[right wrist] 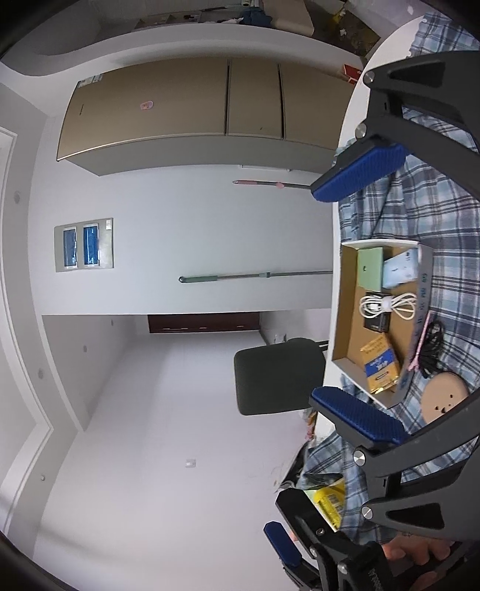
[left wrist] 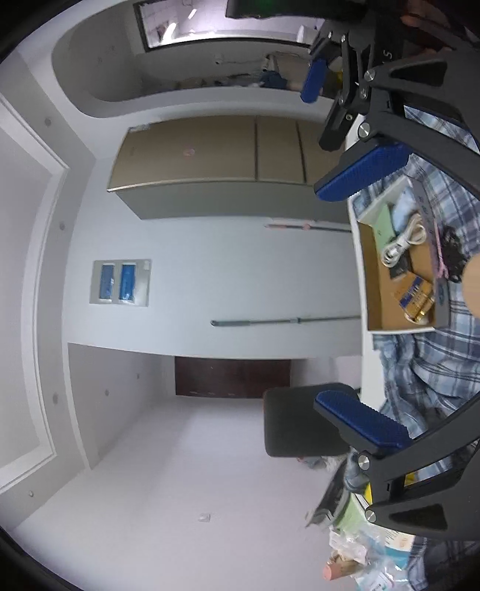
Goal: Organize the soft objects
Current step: 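Withdraw both open tools from the box back over the table, then lower the left tool onto the round tan sponge puff and close it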
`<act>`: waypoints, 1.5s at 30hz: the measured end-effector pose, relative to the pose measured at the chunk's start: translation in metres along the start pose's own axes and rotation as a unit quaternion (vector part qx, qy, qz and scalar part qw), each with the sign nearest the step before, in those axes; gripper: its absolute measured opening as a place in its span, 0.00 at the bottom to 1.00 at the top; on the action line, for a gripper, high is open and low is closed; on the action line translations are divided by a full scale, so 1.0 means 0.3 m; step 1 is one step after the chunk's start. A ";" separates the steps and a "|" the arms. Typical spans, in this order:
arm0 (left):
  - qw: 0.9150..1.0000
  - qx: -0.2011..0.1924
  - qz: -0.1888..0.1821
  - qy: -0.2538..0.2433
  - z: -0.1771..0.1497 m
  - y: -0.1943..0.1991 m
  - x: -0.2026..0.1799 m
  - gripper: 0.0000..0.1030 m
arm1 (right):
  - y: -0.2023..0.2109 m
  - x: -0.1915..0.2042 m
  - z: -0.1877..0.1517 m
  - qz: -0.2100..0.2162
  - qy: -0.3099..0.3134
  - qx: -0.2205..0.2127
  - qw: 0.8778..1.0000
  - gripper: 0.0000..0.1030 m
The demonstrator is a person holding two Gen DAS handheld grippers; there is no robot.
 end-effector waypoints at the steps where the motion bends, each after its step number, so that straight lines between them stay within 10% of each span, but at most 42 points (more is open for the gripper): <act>1: 1.000 0.004 -0.001 -0.001 -0.015 0.000 0.001 1.00 | 0.005 0.001 -0.010 -0.001 0.002 0.000 1.000 0.97; 23: 0.986 0.165 -0.033 -0.012 -0.368 -0.177 -0.037 1.00 | -0.132 -0.029 -0.277 -0.010 0.005 0.107 0.994 0.97; 27: 0.970 0.228 -0.084 -0.009 -0.422 -0.208 -0.065 1.00 | -0.162 -0.029 -0.310 -0.013 0.010 0.144 0.989 0.97; 36: 0.942 0.328 -0.071 -0.008 -0.571 -0.269 -0.059 1.00 | -0.229 -0.029 -0.435 -0.002 -0.005 0.240 0.971 0.88; 45: 0.896 0.433 -0.079 0.051 -0.674 -0.338 -0.038 0.96 | -0.260 -0.061 -0.484 -0.035 -0.030 0.320 0.946 0.84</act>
Point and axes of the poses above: each gripper's, at about its wrist camera, not at the fingertips, and y roughly against the way its jaws point, x to its left, z to its top, the point moved 9 cm from there along -y, roughly the way its jaws point, and after that the axes turned 5 degrees about -y, right-handed, at the moved point
